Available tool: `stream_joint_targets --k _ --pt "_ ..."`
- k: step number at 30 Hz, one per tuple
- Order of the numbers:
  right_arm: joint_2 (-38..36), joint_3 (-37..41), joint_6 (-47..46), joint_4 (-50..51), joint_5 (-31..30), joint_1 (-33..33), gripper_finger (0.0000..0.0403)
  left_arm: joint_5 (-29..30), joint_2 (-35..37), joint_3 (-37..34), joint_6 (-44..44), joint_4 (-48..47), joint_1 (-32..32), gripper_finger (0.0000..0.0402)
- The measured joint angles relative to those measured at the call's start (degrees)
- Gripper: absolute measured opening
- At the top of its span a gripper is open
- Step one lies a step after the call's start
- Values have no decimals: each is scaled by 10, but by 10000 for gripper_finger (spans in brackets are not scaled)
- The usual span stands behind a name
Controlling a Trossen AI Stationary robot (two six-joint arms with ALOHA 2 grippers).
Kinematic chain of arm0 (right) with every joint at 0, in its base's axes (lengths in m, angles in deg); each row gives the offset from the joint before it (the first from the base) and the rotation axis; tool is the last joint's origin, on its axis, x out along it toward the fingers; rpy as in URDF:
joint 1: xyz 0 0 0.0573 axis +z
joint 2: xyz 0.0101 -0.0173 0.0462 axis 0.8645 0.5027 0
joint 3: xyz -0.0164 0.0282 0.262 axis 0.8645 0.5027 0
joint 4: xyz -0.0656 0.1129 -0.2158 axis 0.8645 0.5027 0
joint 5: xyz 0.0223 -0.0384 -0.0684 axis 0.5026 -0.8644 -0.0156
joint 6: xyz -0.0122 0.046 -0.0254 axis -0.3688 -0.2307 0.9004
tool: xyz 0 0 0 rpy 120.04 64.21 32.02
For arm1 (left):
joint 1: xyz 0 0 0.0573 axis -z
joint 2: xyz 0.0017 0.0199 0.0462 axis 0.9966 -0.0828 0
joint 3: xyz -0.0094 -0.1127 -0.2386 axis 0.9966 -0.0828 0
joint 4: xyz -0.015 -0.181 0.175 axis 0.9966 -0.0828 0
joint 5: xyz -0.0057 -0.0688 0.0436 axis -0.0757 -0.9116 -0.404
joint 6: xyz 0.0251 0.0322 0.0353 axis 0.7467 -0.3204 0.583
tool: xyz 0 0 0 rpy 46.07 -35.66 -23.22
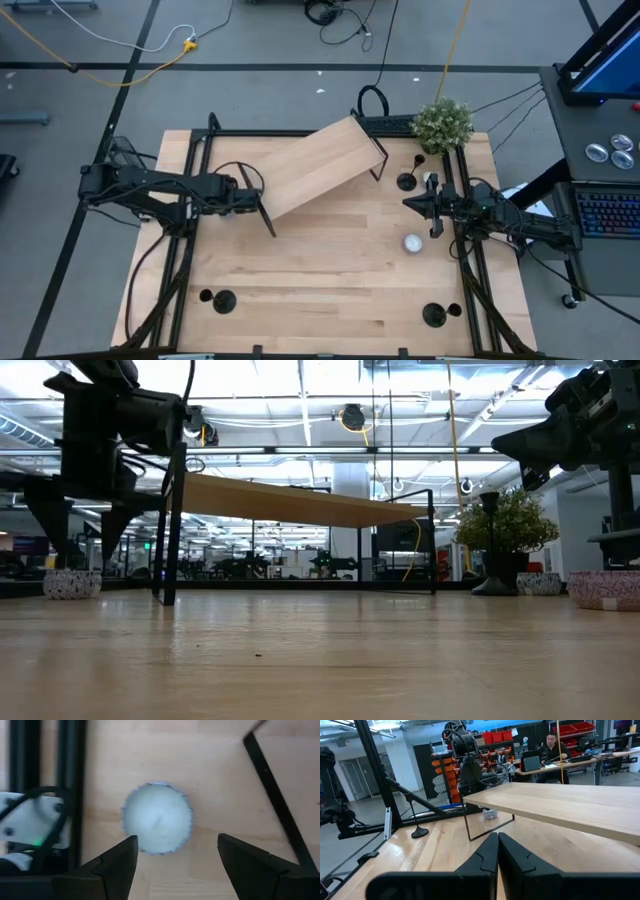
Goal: Pick & Place candle stick holders
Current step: Put the red scented candle on the shelf
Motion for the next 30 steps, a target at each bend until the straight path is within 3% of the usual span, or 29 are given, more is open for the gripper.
stream_joint_targets --k 3,6,12,21,30 --pt "0 0 0 0 0 0 4 15 42 14 -1 -28 0 278" --pt "0 0 0 0 0 0 4 16 79 22 53 -60 1 278" --pt "0 0 0 0 0 0 4 -47 119 23 158 -76 10 278" --pt "0 0 0 0 0 0 4 -58 38 23 287 -31 60 278" --pt "0 0 0 0 0 0 4 -8 -14 23 329 -36 110 278"
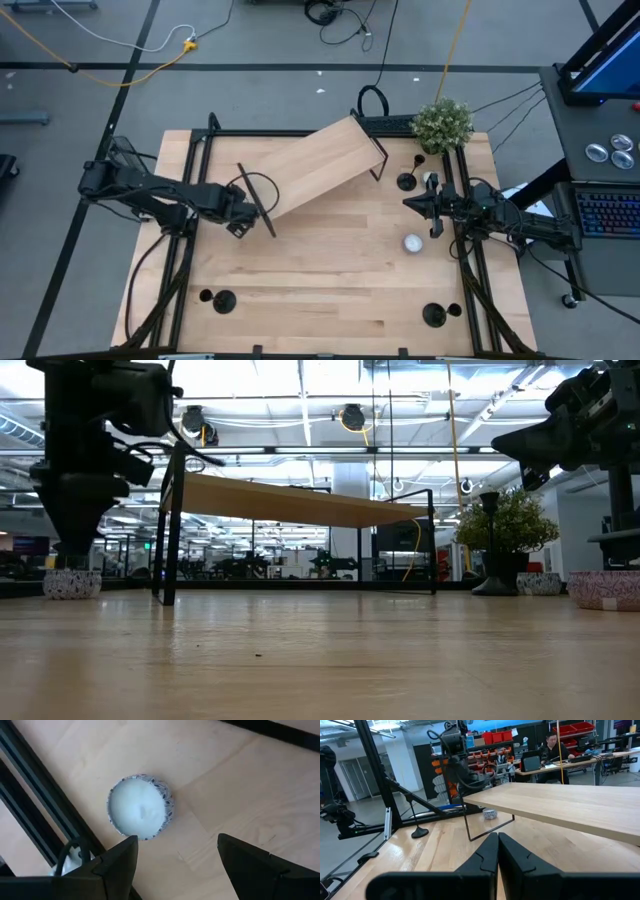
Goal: Pick & Place candle stick holders
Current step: Put the red scented candle on the shelf
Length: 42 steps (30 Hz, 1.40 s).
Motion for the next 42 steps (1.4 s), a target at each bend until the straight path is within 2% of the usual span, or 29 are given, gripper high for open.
stream_joint_targets --k 5,11,16,19,28,31,37,42 --pt "0 0 0 0 0 0 4 14 -4 -14 -15 4 25 278" --pt "0 0 0 0 0 0 4 6 -4 -47 -40 40 26 278" --pt "0 0 0 0 0 0 4 26 -4 -56 -48 74 25 278" --pt "0 0 0 0 0 0 4 34 -4 -69 -37 103 17 278" --pt "0 0 -5 0 0 0 4 58 -9 -75 -20 109 -19 276" --pt "0 0 -15 0 0 0 4 59 -13 -76 -7 111 -30 258" --pt "0 0 -15 0 0 0 4 38 -25 -98 9 156 -46 195" --pt "0 0 -15 0 0 0 4 40 -25 -105 -6 160 -49 169"
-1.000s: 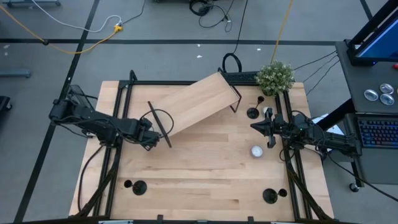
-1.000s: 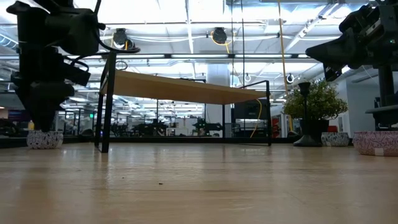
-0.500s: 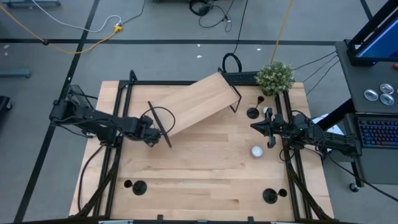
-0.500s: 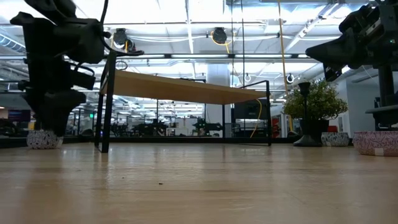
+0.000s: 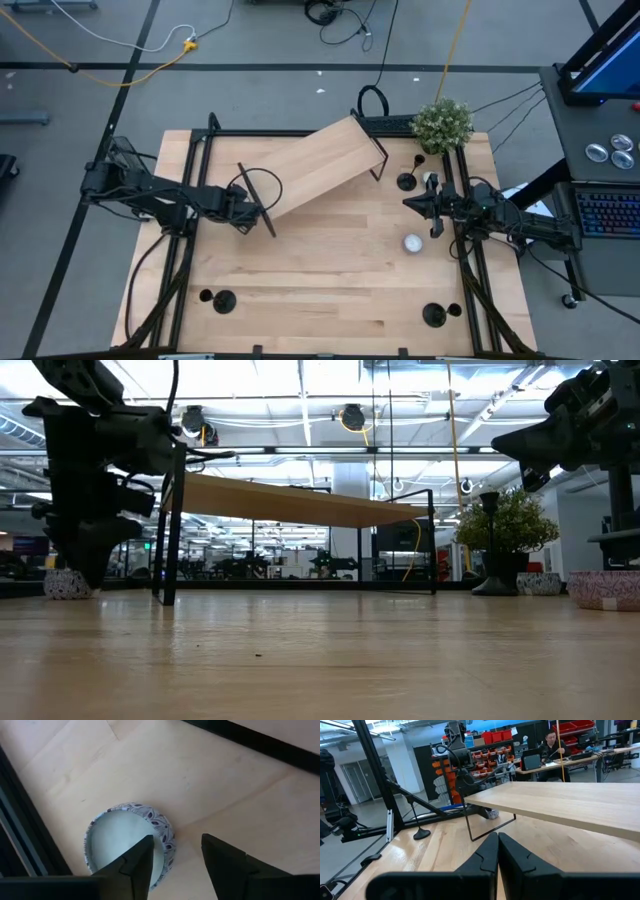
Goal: Pick & Place candle stick holders
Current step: Put the red scented candle on the shelf
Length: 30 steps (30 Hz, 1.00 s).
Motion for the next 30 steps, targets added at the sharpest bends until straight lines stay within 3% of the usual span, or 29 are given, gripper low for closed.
stream_joint_targets --k 7,15,24,30 --pt "0 0 0 0 0 0 4 2 3 -1 -12 -3 0 132" --pt "0 0 0 0 0 0 4 -9 5 -1 -20 2 0 13" --pt "0 0 0 0 0 0 4 -74 46 3 -28 -34 0 5" --pt "0 0 0 0 0 0 4 -109 80 62 -20 -86 0 3"
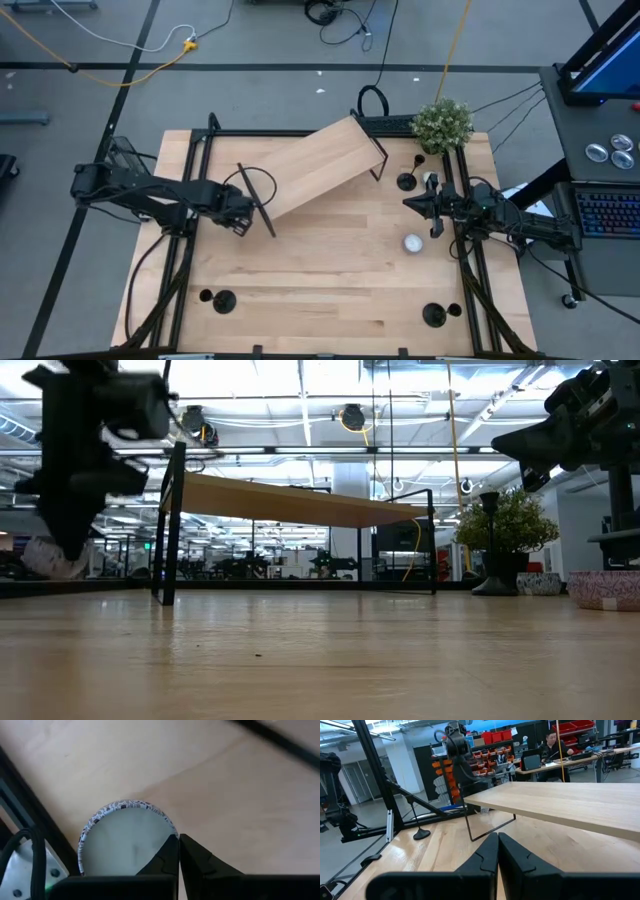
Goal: Pick & Place candle stick holders
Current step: Put the red scented candle on the shelf
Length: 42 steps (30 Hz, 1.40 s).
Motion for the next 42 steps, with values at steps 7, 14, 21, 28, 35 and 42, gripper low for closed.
stream_joint_targets --k 7,14,21,28,35,42 --pt "0 0 0 0 0 0 4 -48 10 104 7 -120 6 2" --pt "0 0 0 0 0 0 4 -92 9 207 -10 -257 36 1" --pt "0 0 0 -13 0 0 4 -100 9 327 -50 -265 71 1" --pt "0 0 -17 -120 0 0 4 -93 8 427 -108 -261 103 0" --pt "0 0 -10 -266 -2 0 4 -74 -49 501 -98 -237 116 0" --pt "0 0 -18 -301 -18 0 4 -79 -147 588 -4 -217 106 0"
